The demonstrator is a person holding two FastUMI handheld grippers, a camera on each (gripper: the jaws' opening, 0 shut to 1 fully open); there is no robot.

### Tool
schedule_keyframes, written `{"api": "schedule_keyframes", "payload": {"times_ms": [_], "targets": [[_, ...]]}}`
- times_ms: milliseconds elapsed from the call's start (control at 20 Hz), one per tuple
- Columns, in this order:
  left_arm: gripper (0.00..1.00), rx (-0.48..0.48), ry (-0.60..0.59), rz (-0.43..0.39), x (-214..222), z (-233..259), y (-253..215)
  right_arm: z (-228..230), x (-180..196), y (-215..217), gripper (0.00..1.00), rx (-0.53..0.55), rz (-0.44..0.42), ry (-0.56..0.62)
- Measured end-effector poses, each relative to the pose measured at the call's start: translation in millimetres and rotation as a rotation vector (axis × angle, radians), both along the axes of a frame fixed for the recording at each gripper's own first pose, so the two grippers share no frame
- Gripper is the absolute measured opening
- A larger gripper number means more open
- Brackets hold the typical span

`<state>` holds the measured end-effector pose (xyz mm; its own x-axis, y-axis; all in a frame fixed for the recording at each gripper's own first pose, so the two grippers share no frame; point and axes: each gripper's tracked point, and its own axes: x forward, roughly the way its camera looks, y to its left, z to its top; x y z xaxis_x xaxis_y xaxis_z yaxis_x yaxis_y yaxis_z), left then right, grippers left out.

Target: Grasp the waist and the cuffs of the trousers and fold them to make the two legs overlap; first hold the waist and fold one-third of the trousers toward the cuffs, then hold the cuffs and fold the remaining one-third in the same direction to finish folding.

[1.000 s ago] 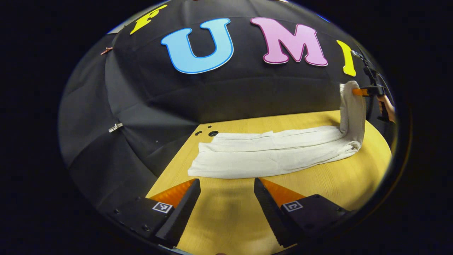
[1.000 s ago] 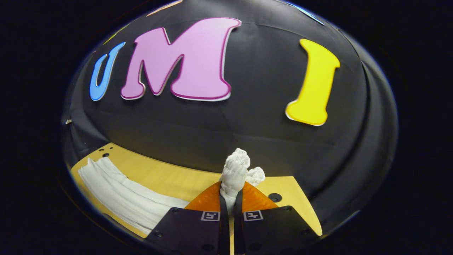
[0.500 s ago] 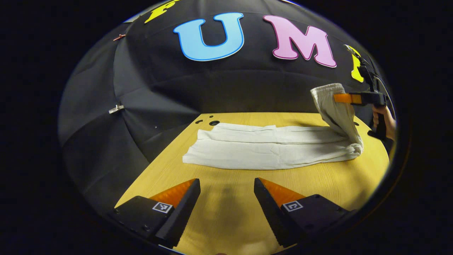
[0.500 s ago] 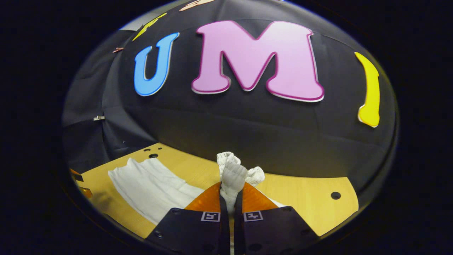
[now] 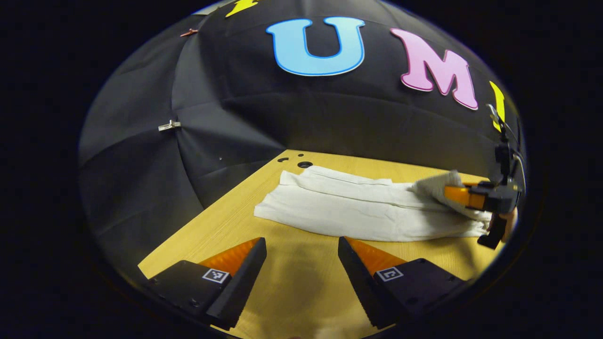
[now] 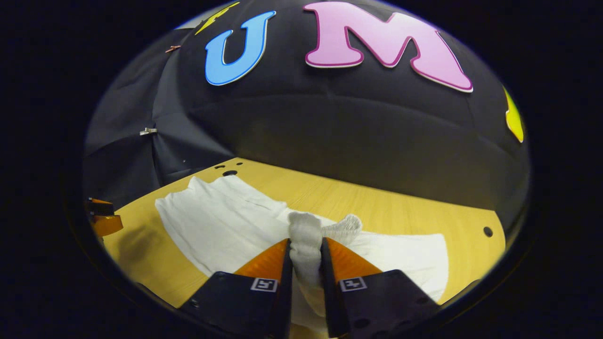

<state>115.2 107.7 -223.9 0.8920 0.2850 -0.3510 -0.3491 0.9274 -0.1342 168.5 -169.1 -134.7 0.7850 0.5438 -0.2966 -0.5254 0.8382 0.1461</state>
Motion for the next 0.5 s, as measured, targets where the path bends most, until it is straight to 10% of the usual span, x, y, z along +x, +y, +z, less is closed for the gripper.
{"api": "schedule_keyframes", "payload": {"times_ms": [50, 150, 300, 500], "targets": [[0.98, -0.018, -0.011, 0.011, 6, 1, 6, -7, -2, 7, 0.30, 0.016, 0.016, 0.018], [0.98, -0.031, -0.032, 0.034, 19, 5, 21, -21, -23, 32, 0.68, 0.022, 0.054, 0.031], [0.98, -0.059, -0.040, 0.018, 40, 7, 36, -14, -35, 26, 1.00, -0.001, 0.065, -0.013], [0.95, -0.115, -0.037, -0.035, 77, 4, 57, -6, -47, -3, 0.98, -0.019, 0.052, -0.050]]}}
